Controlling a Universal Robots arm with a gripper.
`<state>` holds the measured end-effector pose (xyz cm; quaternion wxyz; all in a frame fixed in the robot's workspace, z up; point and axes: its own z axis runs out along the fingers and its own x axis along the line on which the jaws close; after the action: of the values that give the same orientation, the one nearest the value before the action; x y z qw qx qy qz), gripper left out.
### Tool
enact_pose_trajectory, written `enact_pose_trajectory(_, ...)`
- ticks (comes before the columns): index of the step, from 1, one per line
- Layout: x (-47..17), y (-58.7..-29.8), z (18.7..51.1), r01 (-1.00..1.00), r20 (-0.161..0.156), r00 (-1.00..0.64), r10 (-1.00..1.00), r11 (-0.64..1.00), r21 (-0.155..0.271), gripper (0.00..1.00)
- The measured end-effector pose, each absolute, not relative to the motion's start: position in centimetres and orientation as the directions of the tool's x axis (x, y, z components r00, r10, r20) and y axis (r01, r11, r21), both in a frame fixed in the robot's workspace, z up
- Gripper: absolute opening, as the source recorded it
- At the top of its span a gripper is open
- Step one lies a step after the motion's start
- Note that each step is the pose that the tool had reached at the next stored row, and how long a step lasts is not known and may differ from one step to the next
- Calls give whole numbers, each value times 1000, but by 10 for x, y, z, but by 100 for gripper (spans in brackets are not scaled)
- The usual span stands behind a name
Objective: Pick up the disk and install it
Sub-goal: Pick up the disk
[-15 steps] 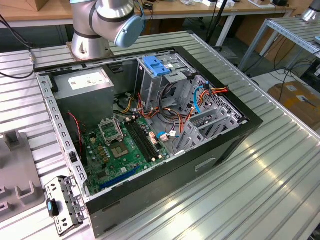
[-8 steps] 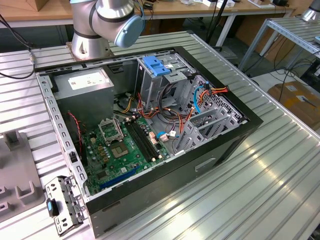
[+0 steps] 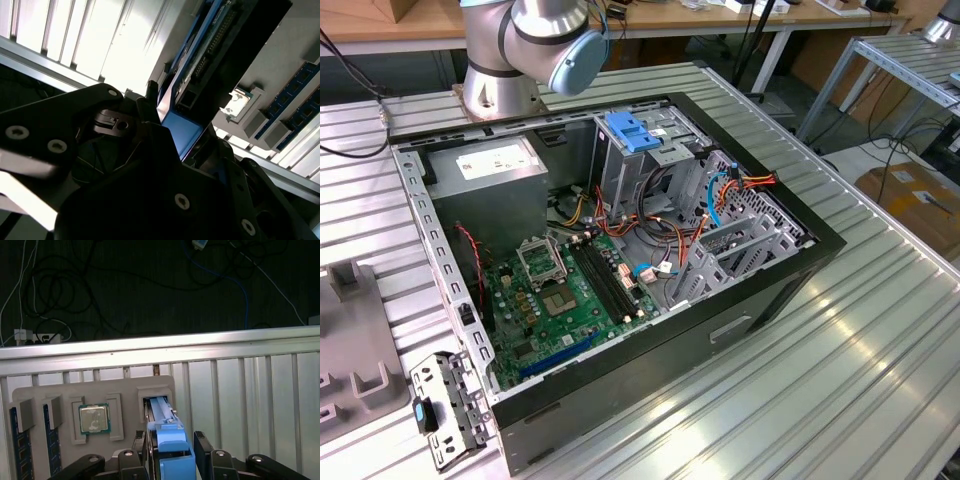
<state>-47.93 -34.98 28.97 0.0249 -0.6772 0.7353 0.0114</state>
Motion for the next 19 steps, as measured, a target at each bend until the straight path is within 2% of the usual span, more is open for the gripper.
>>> enact_pose_trajectory(19,-479,-350,288,-997,-51,-82,-995,82,-8,51)
